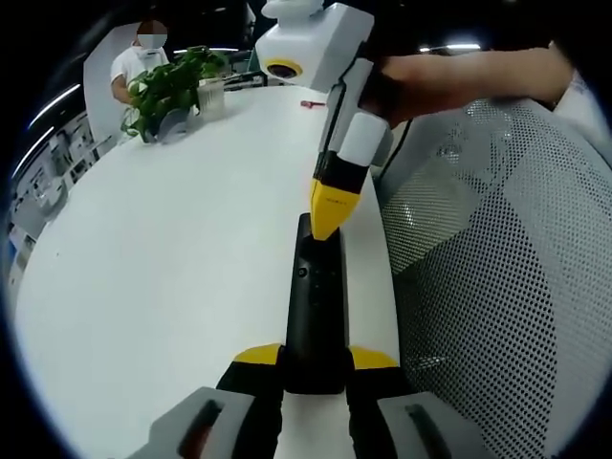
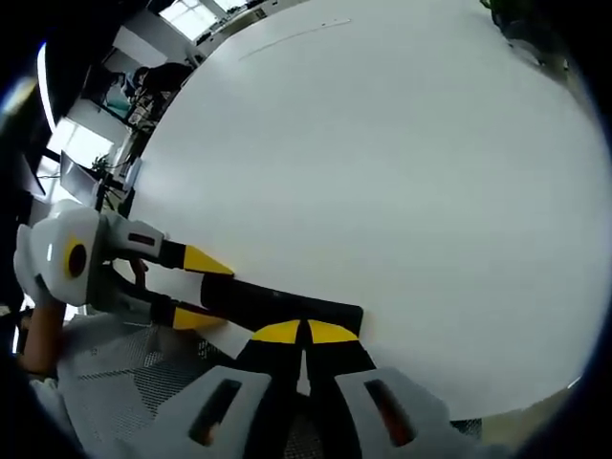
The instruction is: Press the specified remote control buttons in sequence, fully releasing each button before pressing the next.
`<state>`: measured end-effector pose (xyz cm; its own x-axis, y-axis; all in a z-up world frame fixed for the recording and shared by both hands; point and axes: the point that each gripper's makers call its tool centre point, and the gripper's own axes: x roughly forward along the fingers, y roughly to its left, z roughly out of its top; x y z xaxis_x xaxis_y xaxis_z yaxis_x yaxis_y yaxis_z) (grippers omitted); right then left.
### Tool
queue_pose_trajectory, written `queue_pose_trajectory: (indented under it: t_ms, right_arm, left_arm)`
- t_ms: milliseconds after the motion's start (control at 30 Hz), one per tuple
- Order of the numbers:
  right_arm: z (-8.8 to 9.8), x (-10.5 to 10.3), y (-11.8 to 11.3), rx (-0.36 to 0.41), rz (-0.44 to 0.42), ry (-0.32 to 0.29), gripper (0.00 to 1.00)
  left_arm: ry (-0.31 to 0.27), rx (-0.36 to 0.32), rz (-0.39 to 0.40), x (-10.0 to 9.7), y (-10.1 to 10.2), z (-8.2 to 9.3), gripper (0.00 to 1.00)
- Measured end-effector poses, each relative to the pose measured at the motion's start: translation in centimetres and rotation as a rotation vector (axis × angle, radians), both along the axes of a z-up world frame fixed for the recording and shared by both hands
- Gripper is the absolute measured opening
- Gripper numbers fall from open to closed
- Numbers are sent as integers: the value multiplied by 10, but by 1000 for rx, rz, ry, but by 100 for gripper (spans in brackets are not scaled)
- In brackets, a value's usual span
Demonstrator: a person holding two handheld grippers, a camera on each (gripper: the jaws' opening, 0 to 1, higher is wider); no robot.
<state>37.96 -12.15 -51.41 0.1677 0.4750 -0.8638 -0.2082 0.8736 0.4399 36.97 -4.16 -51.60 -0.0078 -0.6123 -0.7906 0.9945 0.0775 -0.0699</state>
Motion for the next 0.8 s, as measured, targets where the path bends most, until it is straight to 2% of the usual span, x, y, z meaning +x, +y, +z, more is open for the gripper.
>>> queue_pose_trajectory:
  t_ms: [467,800]
  right_arm:
    - [1,-1,0,4,-12,27,0]
    - [3,0,3,13,5,22,0]
  left_arm:
    - [-5,6,-4,0,0,0,25]
    - [-4,2,0,0,0,0,25]
